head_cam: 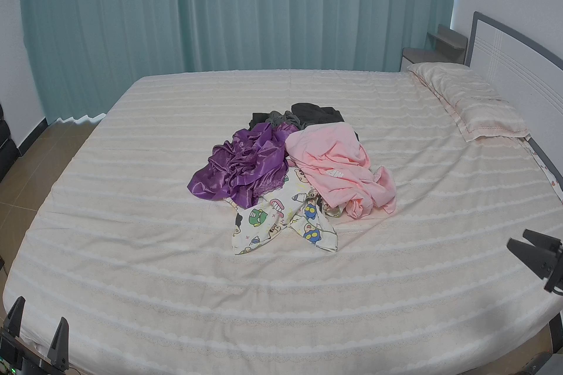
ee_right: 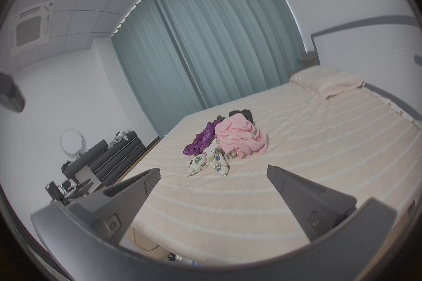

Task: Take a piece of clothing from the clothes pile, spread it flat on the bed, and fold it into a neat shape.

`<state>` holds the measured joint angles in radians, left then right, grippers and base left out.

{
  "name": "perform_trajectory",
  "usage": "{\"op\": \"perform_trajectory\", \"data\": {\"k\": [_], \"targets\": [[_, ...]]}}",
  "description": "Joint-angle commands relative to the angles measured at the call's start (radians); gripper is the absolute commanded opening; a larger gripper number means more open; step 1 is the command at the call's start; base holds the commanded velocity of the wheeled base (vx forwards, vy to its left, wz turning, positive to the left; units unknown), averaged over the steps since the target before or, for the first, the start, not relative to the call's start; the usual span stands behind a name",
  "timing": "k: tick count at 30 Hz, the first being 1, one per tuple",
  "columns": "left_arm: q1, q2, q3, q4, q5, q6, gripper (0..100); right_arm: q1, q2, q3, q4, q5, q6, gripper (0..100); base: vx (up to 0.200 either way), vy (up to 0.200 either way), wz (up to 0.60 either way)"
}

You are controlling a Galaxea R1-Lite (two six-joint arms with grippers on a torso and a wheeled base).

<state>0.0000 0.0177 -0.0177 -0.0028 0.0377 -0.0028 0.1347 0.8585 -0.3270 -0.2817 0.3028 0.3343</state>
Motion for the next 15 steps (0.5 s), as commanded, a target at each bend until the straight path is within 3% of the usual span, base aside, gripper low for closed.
{"op": "perform_trajectory", "data": {"k": [1,10,15], "targets": [[0.000,-0.012,0.018,-0.002,0.001,0.000,100,0.132,0.892,-0.214,-0.332,-0.004,0.216,100,0.000,0.000,0.00],[0.000,-0.012,0.018,0.000,0.001,0.000,100,0.214,1.338,-0.613,-0.356,-0.171,0.350,100,0.000,0.000,0.00],[0.000,-0.012,0.018,0.000,0.001,0.000,100,0.224,1.455,-0.747,-0.353,-0.220,0.350,100,0.000,0.000,0.00]]}}
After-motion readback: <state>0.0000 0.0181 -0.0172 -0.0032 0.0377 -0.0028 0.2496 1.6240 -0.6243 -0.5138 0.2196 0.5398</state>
